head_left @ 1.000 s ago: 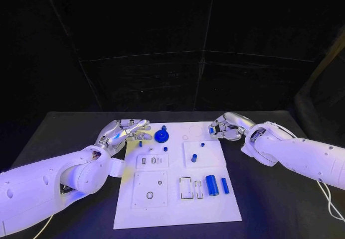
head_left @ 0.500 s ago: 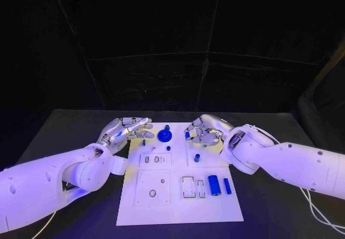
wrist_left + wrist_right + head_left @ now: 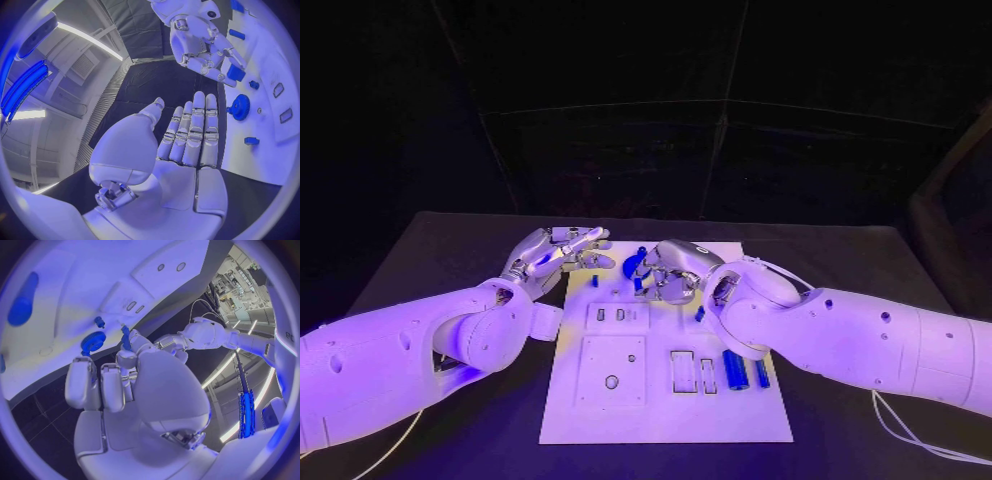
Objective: Assemble the parts on the task board
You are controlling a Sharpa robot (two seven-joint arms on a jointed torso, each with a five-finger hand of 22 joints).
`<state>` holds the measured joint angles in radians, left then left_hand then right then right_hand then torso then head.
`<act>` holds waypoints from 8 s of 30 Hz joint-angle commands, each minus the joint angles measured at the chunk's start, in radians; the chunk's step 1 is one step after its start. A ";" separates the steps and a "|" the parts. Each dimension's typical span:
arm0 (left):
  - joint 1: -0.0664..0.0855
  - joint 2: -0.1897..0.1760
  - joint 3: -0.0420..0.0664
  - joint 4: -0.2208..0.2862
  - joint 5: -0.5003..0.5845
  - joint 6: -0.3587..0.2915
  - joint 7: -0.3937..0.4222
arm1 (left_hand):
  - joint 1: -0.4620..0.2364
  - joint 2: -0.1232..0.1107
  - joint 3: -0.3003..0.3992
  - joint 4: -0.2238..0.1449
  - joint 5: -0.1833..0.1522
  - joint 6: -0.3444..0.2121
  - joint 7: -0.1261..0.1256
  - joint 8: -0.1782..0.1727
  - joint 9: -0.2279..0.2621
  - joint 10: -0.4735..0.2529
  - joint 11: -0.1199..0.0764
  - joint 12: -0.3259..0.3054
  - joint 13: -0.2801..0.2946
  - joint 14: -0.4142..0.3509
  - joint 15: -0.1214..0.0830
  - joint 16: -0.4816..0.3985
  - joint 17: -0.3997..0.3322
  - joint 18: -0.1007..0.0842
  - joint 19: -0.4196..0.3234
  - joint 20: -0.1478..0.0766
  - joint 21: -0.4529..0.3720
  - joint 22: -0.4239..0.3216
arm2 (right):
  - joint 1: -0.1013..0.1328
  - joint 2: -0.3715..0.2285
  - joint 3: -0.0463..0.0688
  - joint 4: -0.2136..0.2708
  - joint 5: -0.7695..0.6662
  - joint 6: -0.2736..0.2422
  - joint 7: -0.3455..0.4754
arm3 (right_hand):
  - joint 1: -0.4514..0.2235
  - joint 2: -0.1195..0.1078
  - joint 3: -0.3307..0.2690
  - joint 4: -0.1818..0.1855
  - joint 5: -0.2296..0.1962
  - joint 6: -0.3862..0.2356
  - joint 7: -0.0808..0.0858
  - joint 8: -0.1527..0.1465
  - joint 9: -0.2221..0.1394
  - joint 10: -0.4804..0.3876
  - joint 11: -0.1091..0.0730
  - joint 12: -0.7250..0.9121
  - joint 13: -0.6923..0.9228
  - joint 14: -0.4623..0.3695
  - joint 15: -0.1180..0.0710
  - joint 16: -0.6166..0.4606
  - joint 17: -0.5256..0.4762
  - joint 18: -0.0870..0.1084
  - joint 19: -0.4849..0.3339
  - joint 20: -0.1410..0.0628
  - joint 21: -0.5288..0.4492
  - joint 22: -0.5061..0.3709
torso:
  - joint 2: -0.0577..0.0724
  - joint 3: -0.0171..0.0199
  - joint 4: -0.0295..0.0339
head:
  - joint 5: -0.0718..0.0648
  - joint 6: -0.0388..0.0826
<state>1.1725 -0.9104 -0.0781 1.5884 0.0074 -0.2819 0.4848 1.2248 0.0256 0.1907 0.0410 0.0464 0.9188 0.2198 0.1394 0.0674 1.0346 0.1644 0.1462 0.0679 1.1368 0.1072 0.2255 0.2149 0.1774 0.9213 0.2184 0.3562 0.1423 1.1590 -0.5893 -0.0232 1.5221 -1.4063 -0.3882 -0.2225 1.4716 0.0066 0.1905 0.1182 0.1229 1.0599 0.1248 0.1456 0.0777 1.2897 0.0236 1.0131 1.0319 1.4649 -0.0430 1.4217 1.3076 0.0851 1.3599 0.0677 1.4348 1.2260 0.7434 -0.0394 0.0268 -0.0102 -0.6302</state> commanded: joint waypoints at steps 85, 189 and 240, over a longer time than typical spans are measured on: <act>0.005 0.009 0.001 -0.015 0.008 0.008 -0.004 | 0.004 0.007 0.003 -0.013 0.004 0.020 -0.007 -0.008 0.000 0.027 -0.007 -0.009 0.001 0.005 -0.001 -0.014 0.010 0.007 0.003 0.002 -0.010 -0.006 | -0.046 0.060 -0.020 -0.005 -0.192 -0.053 -0.103 | -0.191 -0.145 -0.081 0.075 0.036 -0.135 0.031 -0.070 -0.011 -0.109 0.044 -0.135 -0.119 0.045 0.034 -0.038 -0.023 -0.001 -0.043 0.032 -0.036 -0.063 | 0.000 0.0039 -0.0024 | 0.017 -0.027; 0.201 0.389 -0.081 -0.321 -0.938 0.585 -1.117 | -0.091 0.088 -0.385 0.207 0.003 0.046 -0.164 0.442 0.336 0.228 -0.179 0.942 0.897 0.434 -0.182 1.345 1.356 -0.108 0.495 -0.183 1.018 1.068 | 0.080 -0.296 0.004 0.052 0.365 0.040 0.267 | -0.033 -0.078 -0.139 0.068 0.227 -0.176 0.034 -0.032 -0.007 -0.207 0.044 -0.275 -0.294 0.000 0.032 -0.236 -0.228 0.045 -0.178 0.031 -0.200 -0.325 | -0.059 0.0280 -0.0117 | 0.078 -0.086; 0.199 0.341 -0.086 -0.269 -0.881 0.443 -1.050 | -0.027 0.047 0.237 -0.071 0.005 -0.008 -0.173 0.494 0.396 0.237 -0.192 0.920 0.898 0.434 -0.185 1.345 1.356 -0.108 0.493 -0.194 1.031 1.102 | 0.080 -0.285 0.004 0.039 0.365 0.053 0.266 | -0.028 -0.078 -0.135 0.070 0.247 -0.178 0.035 -0.029 -0.007 -0.208 0.044 -0.278 -0.301 -0.003 0.033 -0.250 -0.239 0.047 -0.183 0.032 -0.209 -0.336 | -0.060 0.0292 -0.0084 | 0.071 -0.098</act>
<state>1.3699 -0.5658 -0.1647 1.3111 -0.8979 0.2259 -0.5937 1.2092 0.0775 0.2671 0.1182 0.0505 0.9124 0.0461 0.6312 0.4617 1.2671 -0.0283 1.0687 0.9646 1.4672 -0.0806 1.5676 1.3075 0.0843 1.4124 0.0307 1.3845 1.2438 1.2365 -0.8751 -0.0200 1.5608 -1.0392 -0.3449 0.0416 1.4331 -0.0721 0.0536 0.1827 0.3629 0.8905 0.1594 0.1121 0.0703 1.0841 0.0678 0.7419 0.7320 1.4685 -0.0107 1.1787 1.0699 0.1169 1.1845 0.0998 1.2302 0.8911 0.6846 -0.0108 0.0168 0.0611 -0.7283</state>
